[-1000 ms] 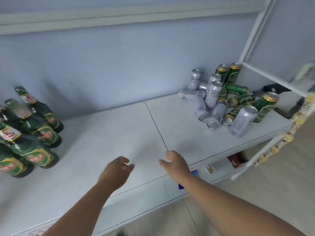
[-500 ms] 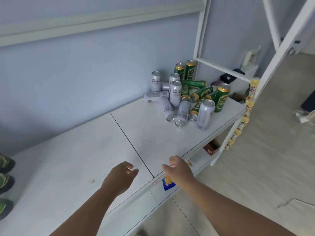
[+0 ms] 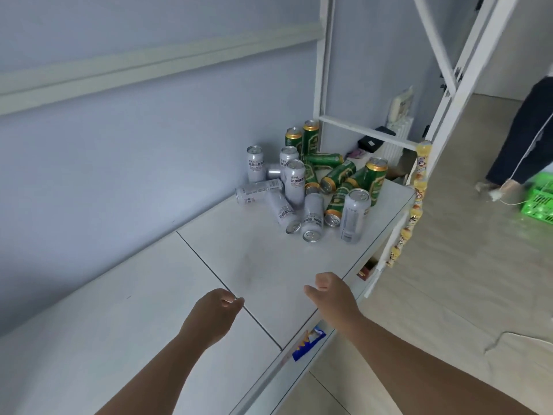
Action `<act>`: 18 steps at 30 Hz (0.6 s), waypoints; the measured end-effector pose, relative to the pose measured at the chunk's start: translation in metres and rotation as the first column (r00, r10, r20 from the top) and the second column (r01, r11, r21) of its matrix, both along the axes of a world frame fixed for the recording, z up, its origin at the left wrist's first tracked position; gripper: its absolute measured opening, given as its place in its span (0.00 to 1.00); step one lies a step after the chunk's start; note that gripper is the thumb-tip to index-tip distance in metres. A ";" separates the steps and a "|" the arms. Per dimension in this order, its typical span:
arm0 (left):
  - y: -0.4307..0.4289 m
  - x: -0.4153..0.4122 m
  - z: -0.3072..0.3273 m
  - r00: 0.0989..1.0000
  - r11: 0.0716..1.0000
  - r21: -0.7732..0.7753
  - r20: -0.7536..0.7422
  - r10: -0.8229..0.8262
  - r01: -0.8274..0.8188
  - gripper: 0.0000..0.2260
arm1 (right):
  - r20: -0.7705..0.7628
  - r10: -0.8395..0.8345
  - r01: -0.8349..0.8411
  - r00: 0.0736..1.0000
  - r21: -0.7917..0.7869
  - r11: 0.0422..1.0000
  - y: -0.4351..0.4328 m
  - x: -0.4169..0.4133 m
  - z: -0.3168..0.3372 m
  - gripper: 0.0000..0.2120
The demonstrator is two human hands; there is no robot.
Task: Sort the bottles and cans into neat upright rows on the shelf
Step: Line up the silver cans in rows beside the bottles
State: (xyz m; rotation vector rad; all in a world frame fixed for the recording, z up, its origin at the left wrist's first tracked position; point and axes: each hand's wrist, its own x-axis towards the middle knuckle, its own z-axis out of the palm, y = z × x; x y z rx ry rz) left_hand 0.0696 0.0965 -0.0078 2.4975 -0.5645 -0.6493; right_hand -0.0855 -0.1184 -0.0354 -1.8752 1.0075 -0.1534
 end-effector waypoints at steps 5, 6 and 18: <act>-0.016 0.012 -0.009 0.997 1.000 -0.027 -0.082 -0.007 0.005 0.17 | 0.023 -0.087 0.087 0.996 0.002 0.996 -0.009 -0.005 -0.009 0.23; -0.024 0.015 -0.011 0.996 1.000 -0.027 -0.089 -0.018 0.016 0.16 | 0.026 -0.118 0.117 0.993 0.009 0.993 -0.016 -0.005 -0.011 0.23; -0.129 0.044 -0.014 0.992 0.998 -0.014 -0.110 0.054 -0.056 0.20 | 0.105 -0.350 0.356 0.931 -0.037 0.934 -0.118 0.013 -0.017 0.36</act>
